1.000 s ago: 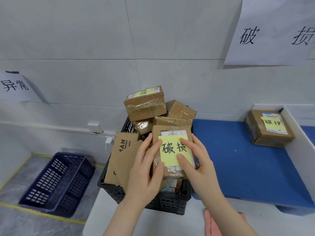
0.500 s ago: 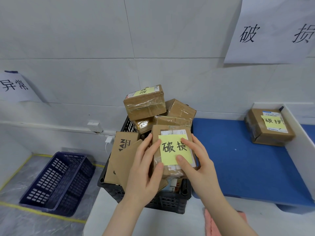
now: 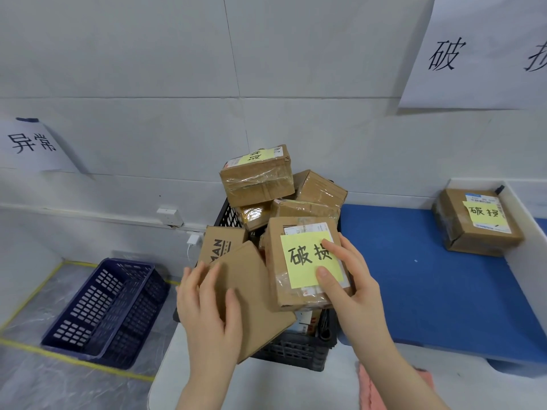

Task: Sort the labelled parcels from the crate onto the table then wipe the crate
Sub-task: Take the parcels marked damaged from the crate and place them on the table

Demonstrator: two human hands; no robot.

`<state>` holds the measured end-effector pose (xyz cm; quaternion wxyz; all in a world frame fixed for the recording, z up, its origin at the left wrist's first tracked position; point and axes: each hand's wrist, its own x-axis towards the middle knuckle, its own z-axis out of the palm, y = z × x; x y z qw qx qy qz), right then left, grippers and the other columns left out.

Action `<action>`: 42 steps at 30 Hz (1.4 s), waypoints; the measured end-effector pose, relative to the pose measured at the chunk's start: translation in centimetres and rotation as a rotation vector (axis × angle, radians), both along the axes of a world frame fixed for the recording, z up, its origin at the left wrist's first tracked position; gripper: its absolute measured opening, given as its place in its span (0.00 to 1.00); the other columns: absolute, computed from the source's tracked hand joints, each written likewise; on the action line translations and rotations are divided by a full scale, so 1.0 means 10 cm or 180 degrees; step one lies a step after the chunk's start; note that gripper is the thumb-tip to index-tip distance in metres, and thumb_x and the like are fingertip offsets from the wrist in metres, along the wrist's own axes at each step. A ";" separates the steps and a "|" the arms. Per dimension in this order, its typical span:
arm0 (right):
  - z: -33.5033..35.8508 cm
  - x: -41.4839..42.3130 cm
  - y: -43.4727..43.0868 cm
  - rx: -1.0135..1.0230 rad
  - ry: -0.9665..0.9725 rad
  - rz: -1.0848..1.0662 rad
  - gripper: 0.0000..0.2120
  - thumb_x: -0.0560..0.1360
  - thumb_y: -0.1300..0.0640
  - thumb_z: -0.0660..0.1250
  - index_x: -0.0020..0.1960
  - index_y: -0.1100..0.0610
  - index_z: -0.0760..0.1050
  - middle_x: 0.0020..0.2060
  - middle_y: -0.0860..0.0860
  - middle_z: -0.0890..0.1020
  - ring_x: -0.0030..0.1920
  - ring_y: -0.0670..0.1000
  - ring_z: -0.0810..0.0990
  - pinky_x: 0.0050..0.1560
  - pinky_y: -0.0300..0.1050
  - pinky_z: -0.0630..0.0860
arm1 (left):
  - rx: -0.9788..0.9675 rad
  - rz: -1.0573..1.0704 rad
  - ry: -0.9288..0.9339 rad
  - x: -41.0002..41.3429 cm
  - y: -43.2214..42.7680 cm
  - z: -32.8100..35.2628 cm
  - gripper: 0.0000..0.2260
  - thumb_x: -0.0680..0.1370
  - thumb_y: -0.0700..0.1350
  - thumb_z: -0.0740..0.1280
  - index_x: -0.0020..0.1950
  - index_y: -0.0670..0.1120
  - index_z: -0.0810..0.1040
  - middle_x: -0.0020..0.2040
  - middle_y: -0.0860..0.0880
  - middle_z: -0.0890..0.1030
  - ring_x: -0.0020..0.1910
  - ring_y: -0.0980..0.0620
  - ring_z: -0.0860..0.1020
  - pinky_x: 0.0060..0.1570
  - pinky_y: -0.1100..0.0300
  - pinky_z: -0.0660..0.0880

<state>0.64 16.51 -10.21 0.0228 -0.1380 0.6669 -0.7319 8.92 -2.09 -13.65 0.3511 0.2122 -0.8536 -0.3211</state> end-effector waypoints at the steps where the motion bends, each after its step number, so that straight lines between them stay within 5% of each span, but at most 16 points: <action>1: -0.01 0.00 0.00 0.0008 -0.0002 -0.0016 0.18 0.71 0.51 0.68 0.60 0.40 0.78 0.68 0.36 0.69 0.66 0.42 0.72 0.48 0.45 0.82 | 0.0091 0.0102 -0.0058 0.02 0.01 -0.05 0.22 0.77 0.53 0.56 0.69 0.48 0.69 0.73 0.53 0.61 0.75 0.49 0.57 0.70 0.40 0.59; 9: -0.02 -0.02 0.02 0.0144 0.0133 -0.0041 0.17 0.73 0.52 0.67 0.60 0.41 0.77 0.68 0.37 0.69 0.67 0.42 0.71 0.49 0.41 0.81 | 0.0627 0.0093 0.0023 0.11 0.16 -0.08 0.24 0.76 0.50 0.59 0.73 0.52 0.64 0.76 0.62 0.50 0.71 0.70 0.52 0.63 0.61 0.57; 12: -0.02 -0.01 0.02 0.0195 0.0197 -0.0022 0.17 0.73 0.52 0.66 0.60 0.40 0.77 0.69 0.37 0.69 0.67 0.43 0.71 0.49 0.41 0.81 | 0.0891 0.0195 0.0140 0.09 0.19 -0.07 0.28 0.76 0.49 0.59 0.76 0.50 0.58 0.76 0.60 0.51 0.72 0.67 0.52 0.64 0.66 0.55; 18: -0.04 -0.02 0.04 0.0252 0.0179 -0.0019 0.17 0.73 0.51 0.66 0.60 0.38 0.77 0.69 0.36 0.68 0.68 0.44 0.70 0.51 0.45 0.81 | 0.2763 0.0753 0.0016 0.03 0.14 -0.02 0.22 0.83 0.47 0.56 0.77 0.53 0.56 0.74 0.52 0.64 0.71 0.51 0.64 0.70 0.49 0.61; 23: -0.09 0.00 0.04 0.0276 0.0157 -0.0035 0.17 0.74 0.52 0.66 0.61 0.38 0.76 0.69 0.37 0.68 0.69 0.42 0.69 0.55 0.50 0.80 | 0.3145 0.0699 0.0041 -0.01 0.10 -0.01 0.14 0.84 0.53 0.50 0.69 0.60 0.64 0.66 0.54 0.70 0.67 0.50 0.67 0.68 0.45 0.64; 28: -0.07 0.00 0.07 0.0295 0.0251 -0.0220 0.15 0.75 0.51 0.67 0.62 0.42 0.77 0.69 0.37 0.68 0.68 0.39 0.69 0.53 0.42 0.80 | 0.3041 0.0707 0.0456 0.06 0.15 0.22 0.17 0.84 0.50 0.49 0.73 0.55 0.66 0.63 0.55 0.71 0.57 0.58 0.73 0.52 0.52 0.73; 33: -0.06 -0.02 0.15 0.0423 0.0429 -0.0385 0.16 0.75 0.56 0.64 0.62 0.48 0.76 0.70 0.43 0.68 0.66 0.33 0.68 0.48 0.26 0.73 | 0.2553 0.0340 0.0800 0.07 0.23 0.50 0.12 0.82 0.47 0.53 0.62 0.56 0.72 0.58 0.58 0.74 0.58 0.60 0.75 0.52 0.57 0.73; 38: -0.26 0.02 0.26 0.0764 0.0494 -0.0508 0.16 0.77 0.63 0.65 0.61 0.48 0.77 0.71 0.42 0.67 0.68 0.34 0.65 0.52 0.24 0.70 | 0.1754 -0.0245 0.0760 0.04 0.47 0.40 0.16 0.77 0.55 0.55 0.62 0.61 0.74 0.65 0.55 0.73 0.66 0.51 0.73 0.64 0.48 0.70; 42: -0.38 0.05 0.40 0.0707 0.0252 -0.0723 0.15 0.77 0.61 0.66 0.61 0.47 0.78 0.71 0.41 0.68 0.69 0.37 0.67 0.54 0.28 0.73 | 0.1827 -0.0471 0.0898 0.03 0.52 0.29 0.16 0.78 0.53 0.54 0.62 0.56 0.75 0.62 0.48 0.76 0.60 0.49 0.78 0.60 0.54 0.74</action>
